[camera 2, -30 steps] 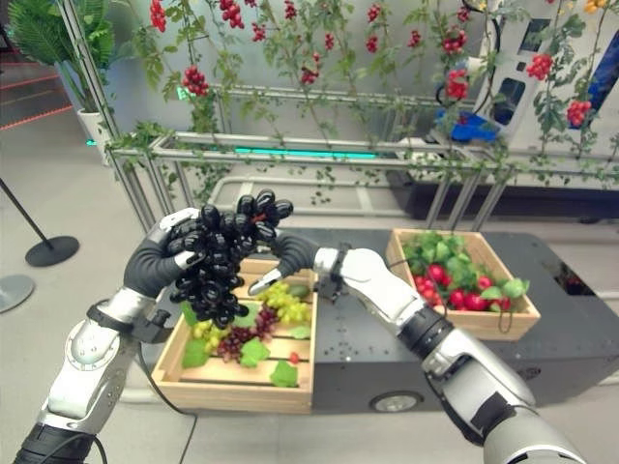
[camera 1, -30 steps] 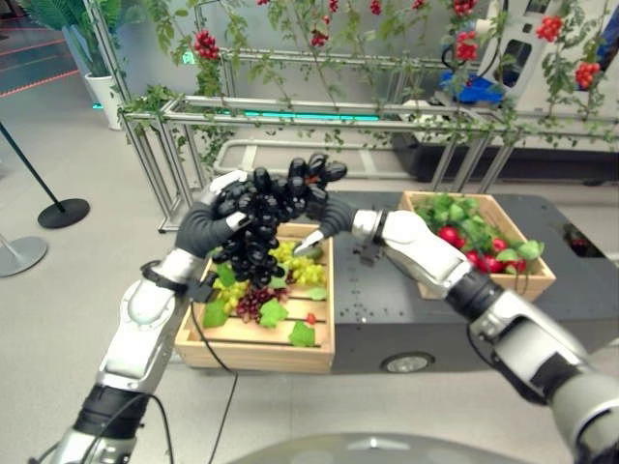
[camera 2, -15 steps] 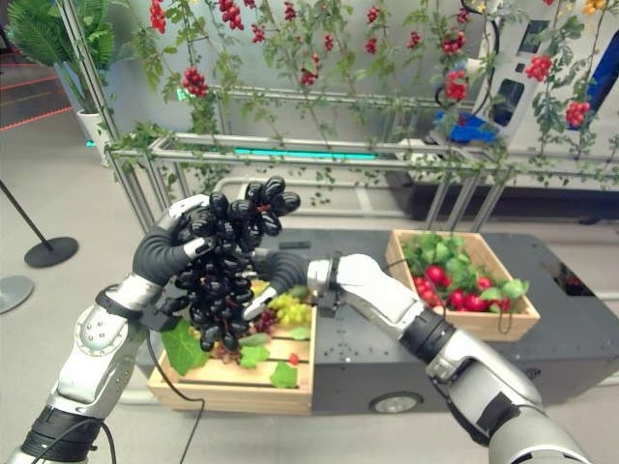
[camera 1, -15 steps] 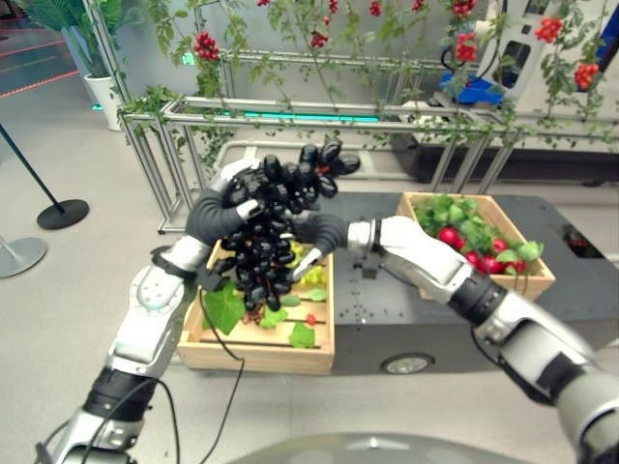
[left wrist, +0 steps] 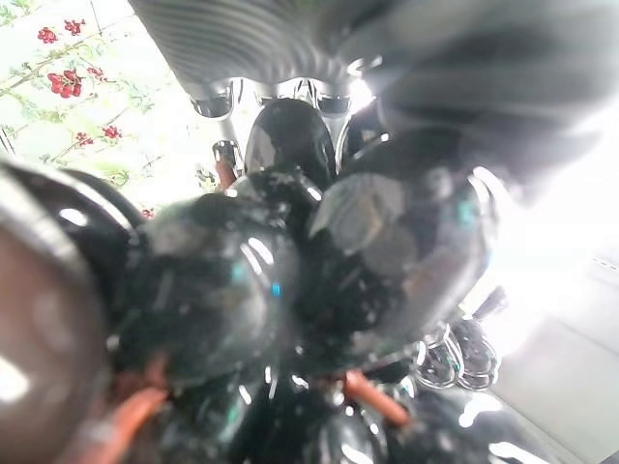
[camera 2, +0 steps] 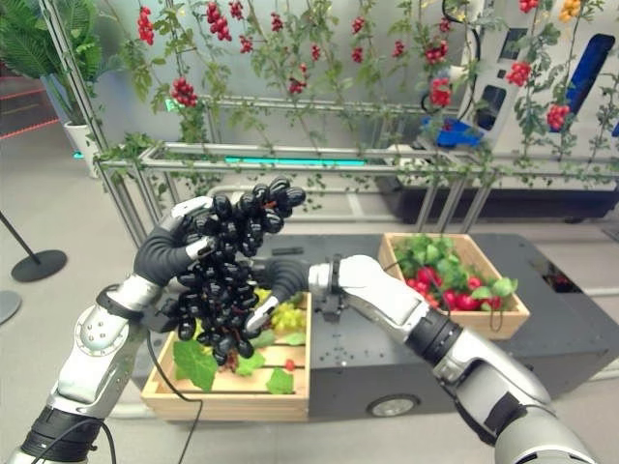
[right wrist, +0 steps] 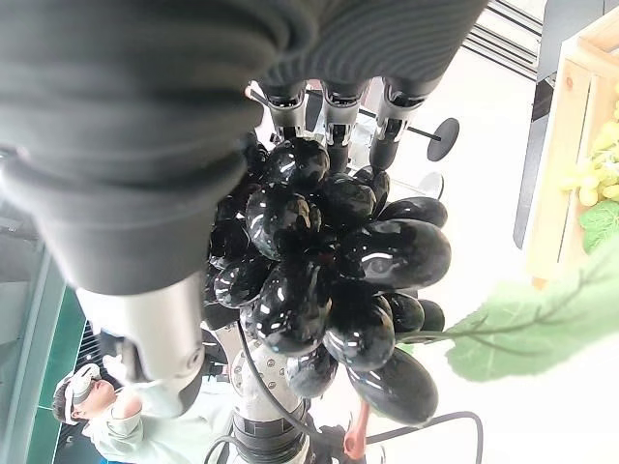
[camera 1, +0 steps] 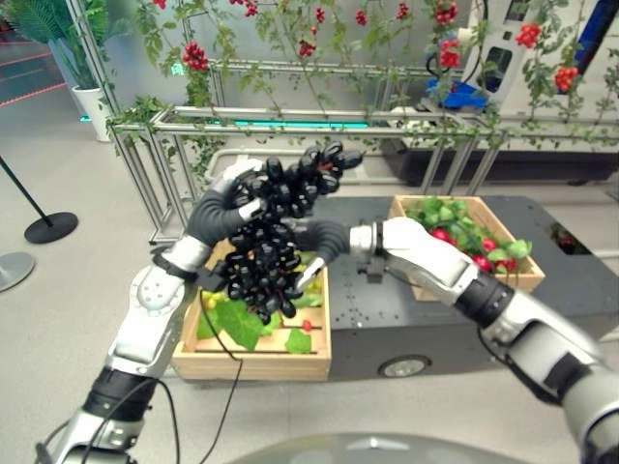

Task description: Pick up the fruits from the basket on one side to the basket on the other side

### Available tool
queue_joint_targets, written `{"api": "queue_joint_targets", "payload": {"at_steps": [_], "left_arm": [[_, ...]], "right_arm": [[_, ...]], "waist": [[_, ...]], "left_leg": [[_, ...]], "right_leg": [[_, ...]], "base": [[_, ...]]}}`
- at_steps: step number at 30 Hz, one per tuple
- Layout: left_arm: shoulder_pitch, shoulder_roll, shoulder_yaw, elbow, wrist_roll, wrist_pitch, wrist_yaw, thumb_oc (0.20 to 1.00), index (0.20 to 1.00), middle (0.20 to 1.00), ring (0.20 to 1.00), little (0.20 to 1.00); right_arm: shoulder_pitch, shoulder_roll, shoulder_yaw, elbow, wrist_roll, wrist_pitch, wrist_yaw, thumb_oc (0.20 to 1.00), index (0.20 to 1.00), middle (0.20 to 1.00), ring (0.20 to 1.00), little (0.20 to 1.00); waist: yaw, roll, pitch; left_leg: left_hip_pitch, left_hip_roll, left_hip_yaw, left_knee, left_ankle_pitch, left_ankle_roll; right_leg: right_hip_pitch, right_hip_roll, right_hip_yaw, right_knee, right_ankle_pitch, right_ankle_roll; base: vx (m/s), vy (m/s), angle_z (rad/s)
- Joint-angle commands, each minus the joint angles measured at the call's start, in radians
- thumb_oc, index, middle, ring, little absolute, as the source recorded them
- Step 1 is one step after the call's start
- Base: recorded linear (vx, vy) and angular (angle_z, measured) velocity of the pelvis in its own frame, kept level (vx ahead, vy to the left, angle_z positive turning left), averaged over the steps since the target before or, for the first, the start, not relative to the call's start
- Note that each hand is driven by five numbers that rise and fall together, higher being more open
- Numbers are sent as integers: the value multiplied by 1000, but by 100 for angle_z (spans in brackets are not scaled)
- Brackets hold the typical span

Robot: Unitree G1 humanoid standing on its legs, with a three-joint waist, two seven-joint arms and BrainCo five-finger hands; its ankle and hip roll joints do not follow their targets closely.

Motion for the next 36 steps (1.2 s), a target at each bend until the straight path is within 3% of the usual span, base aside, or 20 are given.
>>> {"api": "queue_joint_targets", "payload": {"at_steps": [1, 11, 19, 27, 31, 32, 33, 34, 36], "left_arm": [[-106, -16, 11, 48, 29, -51, 23, 200, 200, 200, 200, 200], [-93, -46, -4, 35, 32, -55, 20, 200, 200, 200, 200, 200], [-100, -54, -14, 28, 35, -66, 49, 200, 200, 200, 200, 200], [-130, -77, -51, 25, 49, -88, 97, 200, 200, 200, 200, 200], [-140, -86, -62, 29, 47, -94, 110, 200, 200, 200, 200, 200], [-140, -86, -63, 30, 47, -93, 111, 200, 200, 200, 200, 200], [-140, -87, -63, 30, 46, -94, 112, 200, 200, 200, 200, 200], [-139, -89, -62, 30, 47, -95, 115, 200, 200, 200, 200, 200], [-139, -90, -62, 29, 47, -95, 118, 200, 200, 200, 200, 200]], "right_arm": [[-78, 85, 9, -61, 88, -53, 48, 1000, 1000, 1000, 1000, 1000], [-41, 150, 14, -71, 95, -40, 53, 1000, 1000, 1000, 1000, 1000], [46, 286, -13, -30, 230, -47, -8, 1000, 1000, 1000, 1000, 1000], [111, 405, -44, 19, 318, -106, -88, 1000, 1000, 1000, 1000, 1000], [112, 420, -38, 13, 325, -114, -99, 1000, 1000, 1000, 1000, 1000], [112, 419, -37, 12, 326, -112, -100, 784, 784, 784, 784, 784], [110, 416, -35, 7, 323, -115, -101, 413, 413, 413, 413, 413], [112, 414, -37, 6, 323, -114, -102, 222, 222, 222, 222, 222], [111, 410, -37, 4, 325, -117, -103, 200, 200, 200, 200, 200]], "waist": [[8, -15, -22], [5, -14, -22], [-6, -12, -20], [-9, -4, -26], [-11, -2, -29], [-10, -2, -29], [-10, -1, -29], [-11, -1, -30], [-11, 0, -31]], "left_leg": [[-26, -71, 32, 26, -54, 48], [-28, -69, 41, 25, -54, 46], [-28, -64, 35, 24, -51, 44], [-22, -63, 30, 25, -53, 43], [-22, -63, 28, 26, -53, 42], [-22, -63, 28, 26, -53, 41], [-22, -63, 27, 26, -53, 42], [-21, -63, 26, 25, -53, 42], [-22, -64, 25, 25, -52, 42]], "right_leg": [[75, -39, -38, 13, -60, 127], [74, -38, -34, 12, -59, 125], [71, -34, -29, 12, -64, 119], [78, -35, -28, 13, -68, 118], [80, -36, -29, 12, -68, 118], [80, -36, -30, 12, -68, 118], [80, -37, -30, 12, -68, 118], [81, -37, -29, 12, -68, 119], [79, -38, -30, 12, -67, 119]], "base": [[-4, 8, -3], [0, 0, -1], [0, 0, 0], [0, 0, 0], [0, 0, 0], [0, 0, 0], [0, 0, 0], [0, 0, 0], [0, 0, 0]]}}
